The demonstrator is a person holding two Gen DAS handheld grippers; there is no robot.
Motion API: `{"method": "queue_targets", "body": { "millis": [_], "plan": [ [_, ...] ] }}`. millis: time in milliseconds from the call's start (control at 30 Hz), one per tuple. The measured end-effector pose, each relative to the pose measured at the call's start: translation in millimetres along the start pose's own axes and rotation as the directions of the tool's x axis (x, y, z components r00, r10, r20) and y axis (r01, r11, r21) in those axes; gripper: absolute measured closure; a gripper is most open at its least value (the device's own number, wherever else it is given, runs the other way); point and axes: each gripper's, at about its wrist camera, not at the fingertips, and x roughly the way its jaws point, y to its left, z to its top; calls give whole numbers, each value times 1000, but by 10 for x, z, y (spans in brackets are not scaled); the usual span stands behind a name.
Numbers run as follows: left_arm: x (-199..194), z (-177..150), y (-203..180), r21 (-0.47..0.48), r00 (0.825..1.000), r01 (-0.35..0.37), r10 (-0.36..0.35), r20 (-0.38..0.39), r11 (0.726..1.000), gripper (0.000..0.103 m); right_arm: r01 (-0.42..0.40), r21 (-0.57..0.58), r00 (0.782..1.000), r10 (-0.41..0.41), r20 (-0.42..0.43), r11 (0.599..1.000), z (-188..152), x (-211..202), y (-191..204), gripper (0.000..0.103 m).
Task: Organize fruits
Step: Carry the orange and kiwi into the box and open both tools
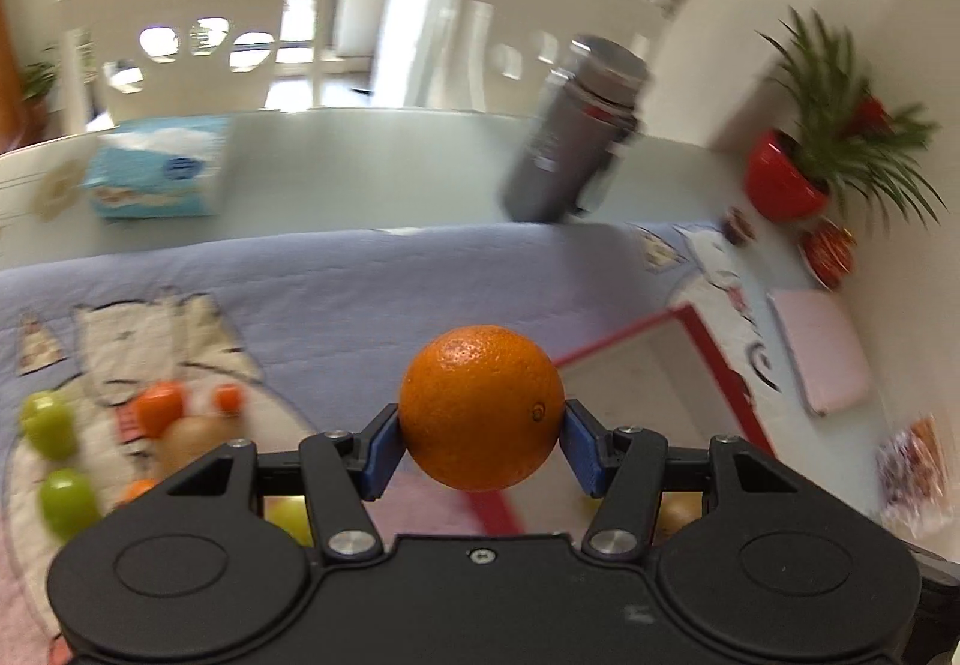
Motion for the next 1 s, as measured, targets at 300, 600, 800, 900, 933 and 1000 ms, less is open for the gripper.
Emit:
{"method": "queue_targets", "body": {
  "millis": [300,600,800,900,933,1000],
  "plan": [
    [589,55,-581,44,990,105,-100,-97,993,36,45,40,996,-42,-79,998,-188,64,-373,40],
    [1178,30,-915,50,969,143,-130,-211,988,36,75,-21,984,-77,-162,997,-283,320,-421,40],
    [1431,-37,-966,28,954,155,-142,-264,987,36,97,-50,977,-105,-185,994,-268,412,-504,40],
    [1514,-65,-971,19,948,153,-141,-284,988,35,98,-80,975,-112,-191,992,-276,429,-463,39],
    [1538,-70,-975,17,947,152,-141,-289,988,36,102,-87,974,-117,-196,991,-280,439,-449,39],
    [1550,-83,-968,9,946,154,-145,-291,988,36,96,-92,975,-112,-193,991,-277,439,-431,39]
  ]
}}
